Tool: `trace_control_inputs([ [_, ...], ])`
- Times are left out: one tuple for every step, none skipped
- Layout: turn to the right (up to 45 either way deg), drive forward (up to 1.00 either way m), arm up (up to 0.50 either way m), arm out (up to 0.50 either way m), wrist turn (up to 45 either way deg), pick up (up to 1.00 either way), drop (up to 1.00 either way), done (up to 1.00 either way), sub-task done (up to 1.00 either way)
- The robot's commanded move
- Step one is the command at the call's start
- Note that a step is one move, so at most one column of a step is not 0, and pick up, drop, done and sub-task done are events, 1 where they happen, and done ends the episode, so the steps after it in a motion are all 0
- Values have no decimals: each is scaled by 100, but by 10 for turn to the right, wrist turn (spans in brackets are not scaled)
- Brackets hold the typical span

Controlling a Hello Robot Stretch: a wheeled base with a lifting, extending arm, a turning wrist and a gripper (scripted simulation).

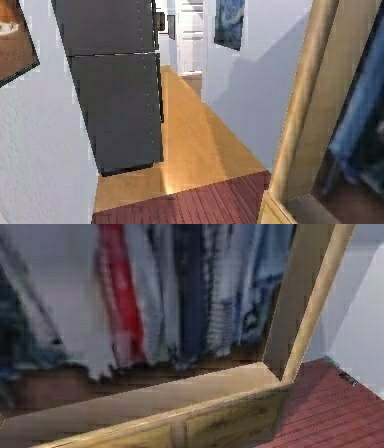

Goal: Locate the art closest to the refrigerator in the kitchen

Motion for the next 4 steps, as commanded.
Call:
trace_control_inputs([
  [0,90,0,0,0,0,0,0,0],
  [450,0,0,0,0,0,0,0,0],
  [0,20,0,0,0,0,0,0,0],
  [-450,0,0,0,0,0,0,0,0],
])
